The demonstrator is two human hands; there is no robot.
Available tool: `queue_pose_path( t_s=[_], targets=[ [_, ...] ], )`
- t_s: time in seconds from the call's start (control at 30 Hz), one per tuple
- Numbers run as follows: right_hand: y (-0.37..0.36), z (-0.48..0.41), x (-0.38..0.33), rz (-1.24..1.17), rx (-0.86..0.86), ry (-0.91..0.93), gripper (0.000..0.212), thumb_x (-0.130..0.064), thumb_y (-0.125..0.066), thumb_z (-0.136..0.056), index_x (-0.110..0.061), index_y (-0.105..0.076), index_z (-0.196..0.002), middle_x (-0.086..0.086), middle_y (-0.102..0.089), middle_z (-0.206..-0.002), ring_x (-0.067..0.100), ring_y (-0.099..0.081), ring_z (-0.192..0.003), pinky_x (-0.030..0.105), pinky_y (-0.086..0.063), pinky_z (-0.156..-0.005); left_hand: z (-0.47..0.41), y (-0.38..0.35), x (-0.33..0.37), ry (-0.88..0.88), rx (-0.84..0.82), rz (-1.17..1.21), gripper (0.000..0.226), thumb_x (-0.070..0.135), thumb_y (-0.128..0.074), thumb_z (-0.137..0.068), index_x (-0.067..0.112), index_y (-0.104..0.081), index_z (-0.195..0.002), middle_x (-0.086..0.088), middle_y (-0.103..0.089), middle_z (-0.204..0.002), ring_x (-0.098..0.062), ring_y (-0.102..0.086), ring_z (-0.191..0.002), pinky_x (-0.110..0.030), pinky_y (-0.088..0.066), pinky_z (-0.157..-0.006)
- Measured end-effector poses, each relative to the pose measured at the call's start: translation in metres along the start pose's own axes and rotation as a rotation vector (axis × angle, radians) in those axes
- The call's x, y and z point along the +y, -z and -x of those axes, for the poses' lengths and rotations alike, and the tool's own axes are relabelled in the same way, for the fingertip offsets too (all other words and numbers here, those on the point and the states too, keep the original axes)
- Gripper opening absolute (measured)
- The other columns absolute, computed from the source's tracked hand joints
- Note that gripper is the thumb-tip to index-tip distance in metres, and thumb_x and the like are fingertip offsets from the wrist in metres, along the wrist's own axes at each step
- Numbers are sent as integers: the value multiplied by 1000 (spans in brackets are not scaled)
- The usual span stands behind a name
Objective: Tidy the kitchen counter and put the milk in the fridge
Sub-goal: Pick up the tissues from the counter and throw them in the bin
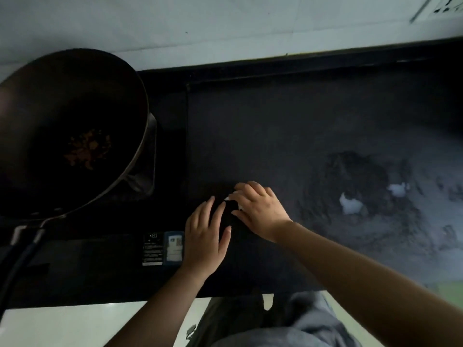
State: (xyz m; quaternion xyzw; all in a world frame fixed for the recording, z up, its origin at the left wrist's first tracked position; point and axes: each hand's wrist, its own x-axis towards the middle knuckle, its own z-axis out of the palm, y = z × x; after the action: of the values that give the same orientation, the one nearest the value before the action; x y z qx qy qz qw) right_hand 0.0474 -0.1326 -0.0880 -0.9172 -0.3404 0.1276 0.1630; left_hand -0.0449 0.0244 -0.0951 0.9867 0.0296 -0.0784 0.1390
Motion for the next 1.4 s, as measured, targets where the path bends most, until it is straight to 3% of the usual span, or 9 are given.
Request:
queue_pose_path(
  t_s=[0.23, 0.37, 0.5, 0.63, 0.8, 0.93, 1.07, 1.2, 1.4],
  targets=[
    [-1, 21, 2, -52, 150, -131, 35, -40, -41, -91, -15, -64, -91, 7, -59, -96, 24, -57, -80, 34, -51, -46, 0, 0, 1, 5, 0, 8, 54, 43, -35, -89, 18, -42, -136, -9, -40, -145, -28, -37, -130, -44, -32, -103],
    [12, 32, 6, -214, 213, -249, 20, -30, -58, -89, -10, -64, -89, 8, -57, -92, 28, -58, -81, 35, -48, -57, -1, 5, 1, -8, -36, 35, 54, 43, -37, -87, 18, -44, -134, -12, -41, -144, -30, -38, -129, -47, -34, -101],
    [29, 60, 4, -352, 318, -415, 20, -34, -59, -88, -15, -63, -92, 3, -57, -95, 23, -57, -82, 31, -45, -65, -3, 15, 10, -44, -57, 71, 56, 45, -35, -84, 13, -52, -127, -14, -46, -138, -34, -42, -125, -49, -37, -98],
    [40, 116, -1, -389, 344, -502, 19, -35, -58, -88, -17, -63, -93, -1, -58, -95, 17, -55, -80, 30, -45, -66, 4, 27, 48, -187, -130, 170, 58, 49, -31, -86, 11, -51, -125, -9, -52, -132, -28, -46, -123, -42, -38, -100],
    [41, 230, -11, -527, 532, -731, 11, -26, -64, -84, -15, -63, -81, -5, -58, -81, 12, -52, -73, 22, -38, -66, 44, 25, 126, -314, -303, 364, 38, 32, -46, -93, 16, -49, -127, -1, -51, -129, -17, -45, -122, -30, -35, -101],
    [30, 352, -32, -641, 621, -937, 10, -28, -63, -85, -19, -63, -80, -10, -58, -74, 5, -50, -65, 8, -33, -58, 97, 13, 198, -545, -457, 320, 50, 43, -42, -83, 16, -53, -123, 2, -55, -121, -12, -50, -113, -22, -34, -94],
    [5, 478, -64, -735, 845, -1206, 12, -32, -66, -82, -20, -68, -80, -12, -60, -72, 1, -54, -64, 14, -39, -60, 167, -8, 274, -767, -566, 297, 34, 33, -49, -91, 19, -54, -121, 8, -54, -118, -10, -50, -112, -23, -35, -93],
    [-26, 602, -107, -729, 1042, -1523, 26, -39, -66, -82, -18, -68, -67, -10, -62, -63, -2, -53, -57, 8, -34, -55, 254, -44, 360, -955, -718, 300, 26, 24, -50, -92, 23, -55, -118, 7, -57, -116, -8, -52, -108, -22, -35, -88],
    [-69, 736, -203, -626, 1370, -1947, 35, -37, -69, -80, -20, -57, -52, -8, -58, -55, 2, -49, -52, 12, -34, -53, 398, -89, 470, -1409, -969, 171, 25, 24, -51, -92, 20, -56, -117, 7, -58, -113, -7, -54, -104, -20, -37, -88]
  ],
)
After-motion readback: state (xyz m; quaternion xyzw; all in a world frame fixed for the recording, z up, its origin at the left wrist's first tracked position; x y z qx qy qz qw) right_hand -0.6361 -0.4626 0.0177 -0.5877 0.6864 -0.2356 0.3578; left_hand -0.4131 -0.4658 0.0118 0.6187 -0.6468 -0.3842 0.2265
